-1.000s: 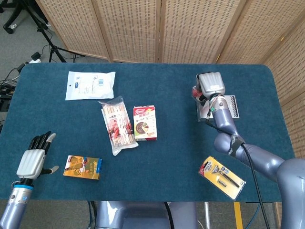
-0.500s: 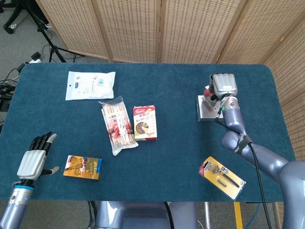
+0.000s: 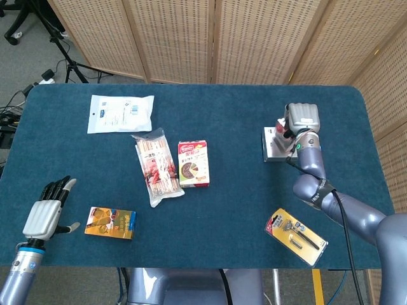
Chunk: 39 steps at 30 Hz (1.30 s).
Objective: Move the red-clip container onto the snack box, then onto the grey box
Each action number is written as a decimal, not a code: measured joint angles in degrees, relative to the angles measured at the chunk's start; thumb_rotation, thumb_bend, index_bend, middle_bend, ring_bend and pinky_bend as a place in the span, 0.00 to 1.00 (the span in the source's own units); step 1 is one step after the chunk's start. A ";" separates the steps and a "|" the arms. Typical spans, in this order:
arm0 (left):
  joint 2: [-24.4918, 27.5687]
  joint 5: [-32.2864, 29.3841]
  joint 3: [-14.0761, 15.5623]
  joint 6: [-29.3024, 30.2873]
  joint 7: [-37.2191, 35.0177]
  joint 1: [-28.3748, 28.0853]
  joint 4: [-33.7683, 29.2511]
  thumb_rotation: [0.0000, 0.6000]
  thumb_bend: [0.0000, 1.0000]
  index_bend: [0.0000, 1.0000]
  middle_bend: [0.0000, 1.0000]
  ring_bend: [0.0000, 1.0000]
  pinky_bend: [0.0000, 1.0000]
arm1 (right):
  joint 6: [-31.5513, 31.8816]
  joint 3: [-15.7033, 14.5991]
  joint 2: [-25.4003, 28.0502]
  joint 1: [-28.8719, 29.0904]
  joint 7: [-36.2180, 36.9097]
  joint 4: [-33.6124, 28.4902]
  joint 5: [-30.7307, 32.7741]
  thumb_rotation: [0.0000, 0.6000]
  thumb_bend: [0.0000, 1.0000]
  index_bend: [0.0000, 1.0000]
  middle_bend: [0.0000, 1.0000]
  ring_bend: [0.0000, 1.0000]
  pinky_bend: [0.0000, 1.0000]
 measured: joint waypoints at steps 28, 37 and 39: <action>0.48 1.17 0.12 1.00 -0.60 0.30 -0.99 1.00 0.10 0.00 0.00 0.00 0.00 | -0.20 1.59 1.13 -1.51 0.94 -3.15 0.79 1.00 0.20 0.27 0.00 0.00 0.05; 0.65 1.30 -0.08 1.51 -1.06 0.44 -1.12 1.00 0.10 0.00 0.00 0.00 0.00 | 1.16 3.00 1.37 -1.89 3.13 -4.47 -2.50 1.00 0.05 0.08 0.00 0.00 0.00; 0.70 1.29 -0.10 1.53 -1.19 0.47 -1.11 1.00 0.10 0.00 0.00 0.00 0.00 | 1.82 3.15 1.59 -1.83 3.07 -5.07 -2.71 1.00 0.01 0.04 0.00 0.00 0.00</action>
